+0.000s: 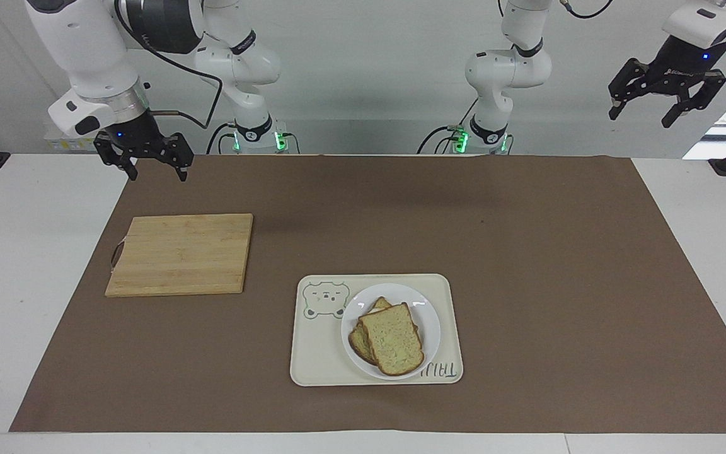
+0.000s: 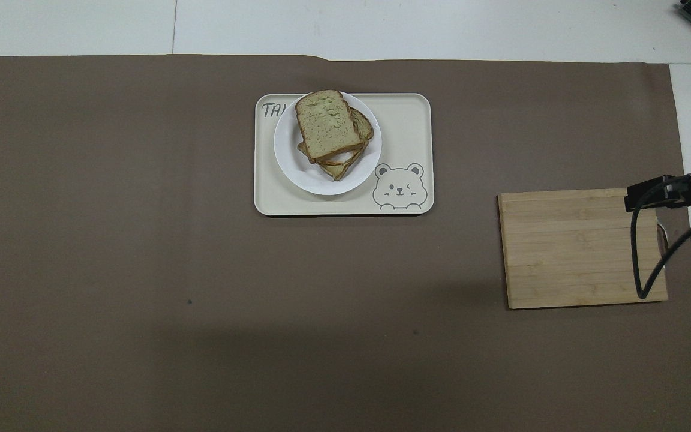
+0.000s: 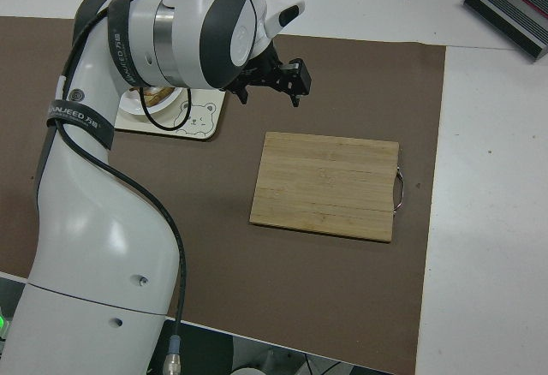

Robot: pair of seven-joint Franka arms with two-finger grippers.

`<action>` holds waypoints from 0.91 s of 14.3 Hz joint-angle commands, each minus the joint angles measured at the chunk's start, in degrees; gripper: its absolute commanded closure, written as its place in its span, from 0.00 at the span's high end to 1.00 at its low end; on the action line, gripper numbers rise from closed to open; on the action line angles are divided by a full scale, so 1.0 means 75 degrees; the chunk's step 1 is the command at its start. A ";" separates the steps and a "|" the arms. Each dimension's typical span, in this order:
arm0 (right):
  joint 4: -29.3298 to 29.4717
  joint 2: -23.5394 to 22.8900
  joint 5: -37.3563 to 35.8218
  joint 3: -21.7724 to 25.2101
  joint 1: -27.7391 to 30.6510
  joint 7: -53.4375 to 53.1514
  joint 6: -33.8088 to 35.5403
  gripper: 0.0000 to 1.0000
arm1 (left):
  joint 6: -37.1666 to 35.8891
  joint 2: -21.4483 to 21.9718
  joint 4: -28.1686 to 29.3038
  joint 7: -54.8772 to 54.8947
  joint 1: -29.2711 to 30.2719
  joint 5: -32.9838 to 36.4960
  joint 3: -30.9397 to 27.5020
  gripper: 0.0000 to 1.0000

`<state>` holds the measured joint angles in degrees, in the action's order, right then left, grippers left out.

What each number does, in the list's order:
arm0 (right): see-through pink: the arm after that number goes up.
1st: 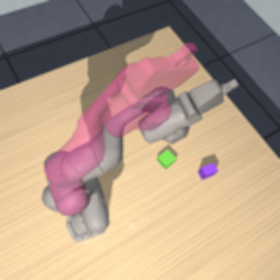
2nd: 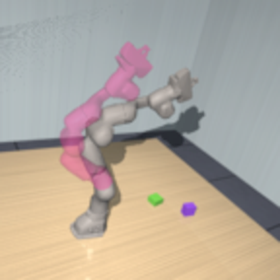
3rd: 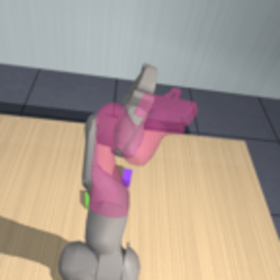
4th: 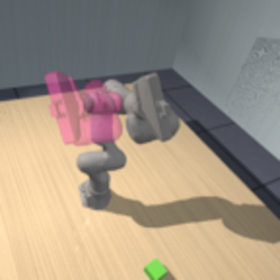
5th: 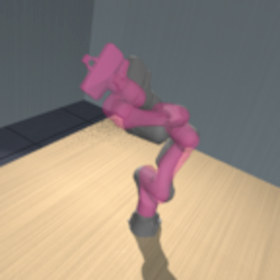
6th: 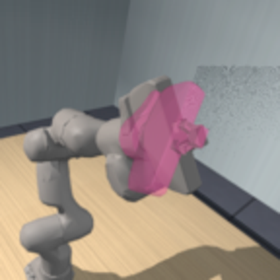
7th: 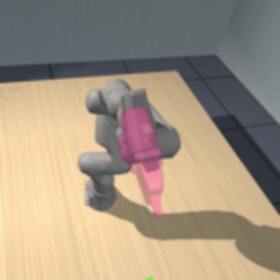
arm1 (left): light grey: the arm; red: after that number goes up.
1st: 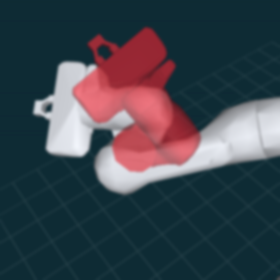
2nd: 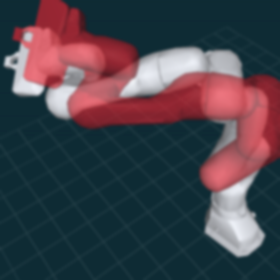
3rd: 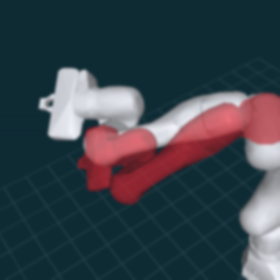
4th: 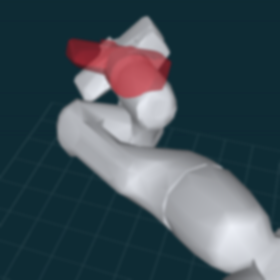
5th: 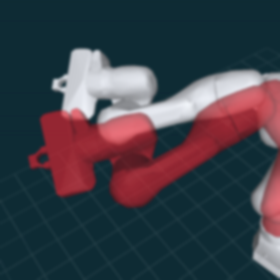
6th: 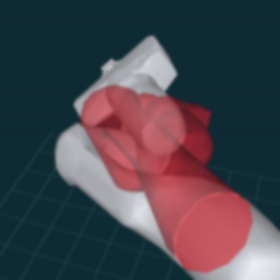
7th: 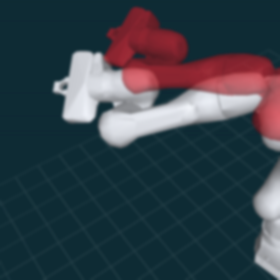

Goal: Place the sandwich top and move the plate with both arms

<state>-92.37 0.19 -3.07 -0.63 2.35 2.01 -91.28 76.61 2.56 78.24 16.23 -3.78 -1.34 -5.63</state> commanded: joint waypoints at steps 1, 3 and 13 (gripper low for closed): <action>0.0187 -0.0107 -0.0048 -0.0045 0.0026 -0.0115 0.0147 1.00 | -0.0125 0.0231 0.0078 -0.0043 -0.0224 0.0237 -0.0188 1.00; 0.0187 -0.0107 -0.0048 -0.0045 0.0026 -0.0115 0.0147 1.00 | -0.0311 0.0279 0.0197 -0.0101 -0.0211 0.0226 -0.0199 1.00; 0.0187 -0.0107 -0.0048 -0.0045 0.0026 -0.0115 0.0159 1.00 | 0.1023 0.0677 0.1989 -0.0289 -0.0200 0.0226 -0.0152 1.00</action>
<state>-92.37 0.19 -3.07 -0.63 2.35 2.01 -91.28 81.56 4.34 87.82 15.75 -4.25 -0.98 -6.58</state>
